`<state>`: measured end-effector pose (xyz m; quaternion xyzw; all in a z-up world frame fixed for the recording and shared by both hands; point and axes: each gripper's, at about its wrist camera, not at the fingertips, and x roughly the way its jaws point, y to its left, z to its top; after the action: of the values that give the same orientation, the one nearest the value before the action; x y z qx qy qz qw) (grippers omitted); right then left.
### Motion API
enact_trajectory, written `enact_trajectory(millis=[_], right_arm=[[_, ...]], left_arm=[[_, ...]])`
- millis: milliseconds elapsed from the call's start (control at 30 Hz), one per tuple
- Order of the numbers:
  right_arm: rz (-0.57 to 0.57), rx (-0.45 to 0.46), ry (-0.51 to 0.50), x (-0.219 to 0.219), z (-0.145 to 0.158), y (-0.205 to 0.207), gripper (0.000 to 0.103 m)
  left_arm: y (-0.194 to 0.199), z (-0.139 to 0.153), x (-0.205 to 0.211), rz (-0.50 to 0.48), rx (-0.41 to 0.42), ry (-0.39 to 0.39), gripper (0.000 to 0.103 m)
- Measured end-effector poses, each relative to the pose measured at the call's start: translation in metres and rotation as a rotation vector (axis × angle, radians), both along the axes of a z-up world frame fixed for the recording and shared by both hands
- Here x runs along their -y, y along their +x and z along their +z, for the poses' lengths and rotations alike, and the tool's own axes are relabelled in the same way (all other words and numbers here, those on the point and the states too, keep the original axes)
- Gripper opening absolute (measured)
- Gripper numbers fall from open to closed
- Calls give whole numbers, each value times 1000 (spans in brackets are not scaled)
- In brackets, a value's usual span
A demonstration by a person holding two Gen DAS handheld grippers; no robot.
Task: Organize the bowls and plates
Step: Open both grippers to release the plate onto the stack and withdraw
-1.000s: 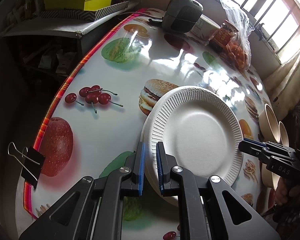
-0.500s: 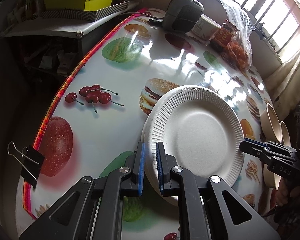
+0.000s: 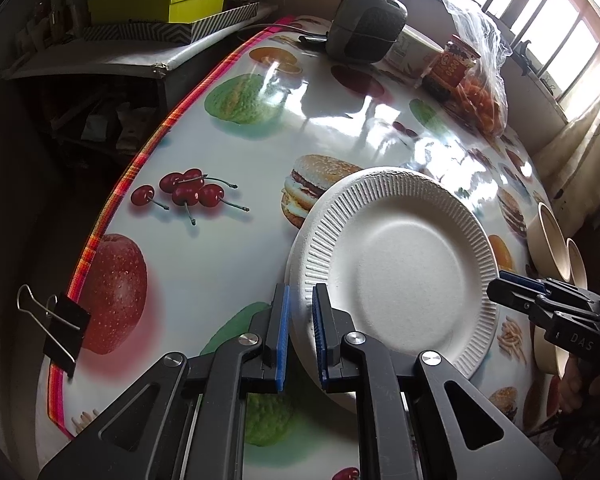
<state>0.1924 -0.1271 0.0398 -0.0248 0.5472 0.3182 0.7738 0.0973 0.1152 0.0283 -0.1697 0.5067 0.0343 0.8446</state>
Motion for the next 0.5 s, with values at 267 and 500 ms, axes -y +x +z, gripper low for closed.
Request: enact_trajectory(millis=[267,500], right_arm=[[-7,-2,6,2,0,0,33],[-11,15,14,2,3,-3,41]], left_arm=[[1,0,-1,1,8,7,25],[-1,4,1,3,24,27,37]])
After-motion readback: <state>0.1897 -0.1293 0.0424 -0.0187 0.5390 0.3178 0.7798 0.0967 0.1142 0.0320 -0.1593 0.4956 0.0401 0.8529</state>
